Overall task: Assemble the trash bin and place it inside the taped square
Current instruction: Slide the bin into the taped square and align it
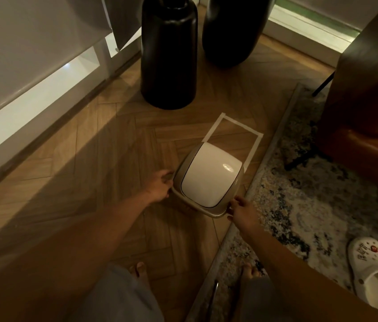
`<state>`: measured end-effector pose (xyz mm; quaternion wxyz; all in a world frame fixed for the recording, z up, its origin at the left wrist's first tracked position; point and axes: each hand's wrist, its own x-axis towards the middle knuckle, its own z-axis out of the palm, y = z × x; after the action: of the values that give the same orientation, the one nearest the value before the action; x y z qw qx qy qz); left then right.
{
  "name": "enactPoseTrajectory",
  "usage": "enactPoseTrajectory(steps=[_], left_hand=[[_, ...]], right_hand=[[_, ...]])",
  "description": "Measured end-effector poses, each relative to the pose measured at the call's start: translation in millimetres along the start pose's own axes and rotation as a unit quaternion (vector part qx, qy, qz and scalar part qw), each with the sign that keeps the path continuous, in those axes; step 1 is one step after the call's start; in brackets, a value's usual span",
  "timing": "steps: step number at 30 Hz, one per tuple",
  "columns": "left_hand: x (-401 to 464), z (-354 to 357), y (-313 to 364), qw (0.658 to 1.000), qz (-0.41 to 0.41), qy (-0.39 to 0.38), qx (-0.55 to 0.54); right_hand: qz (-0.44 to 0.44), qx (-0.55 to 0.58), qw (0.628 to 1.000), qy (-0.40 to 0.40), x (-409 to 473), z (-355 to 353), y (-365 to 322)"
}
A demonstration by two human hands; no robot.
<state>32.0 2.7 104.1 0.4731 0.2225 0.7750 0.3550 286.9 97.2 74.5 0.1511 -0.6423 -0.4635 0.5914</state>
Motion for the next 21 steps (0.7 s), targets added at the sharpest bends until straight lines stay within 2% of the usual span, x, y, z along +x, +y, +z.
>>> enactPoseTrajectory(steps=[3, 5, 8, 12, 16, 21], left_hand=[[0.7, -0.9, 2.1, 1.000, 0.020, 0.014, -0.001], [2.7, -0.1, 3.3, 1.000, 0.015, 0.019, -0.011], [5.8, 1.9, 1.0, 1.000, 0.010, 0.017, 0.007], [10.0, 0.8, -2.5, 0.999, 0.021, 0.015, 0.025], [13.6, -6.2, -6.1, 0.999, 0.021, 0.011, 0.038], [14.8, -4.9, -5.1, 0.998, 0.000, 0.039, 0.040]], right_hand=[[-0.083, -0.064, 0.994, 0.019, -3.5, 0.7, -2.9], [-0.100, -0.069, 0.992, 0.027, -4.1, 1.1, -4.0], [-0.075, -0.025, 0.996, 0.033, -1.9, 0.9, -8.9], [-0.052, -0.058, 0.997, 0.001, 4.7, -0.1, -10.2], [-0.044, -0.029, 0.999, -0.014, 9.1, 3.6, -8.8], [-0.046, -0.052, 0.998, -0.001, 11.4, 3.4, -7.2]])
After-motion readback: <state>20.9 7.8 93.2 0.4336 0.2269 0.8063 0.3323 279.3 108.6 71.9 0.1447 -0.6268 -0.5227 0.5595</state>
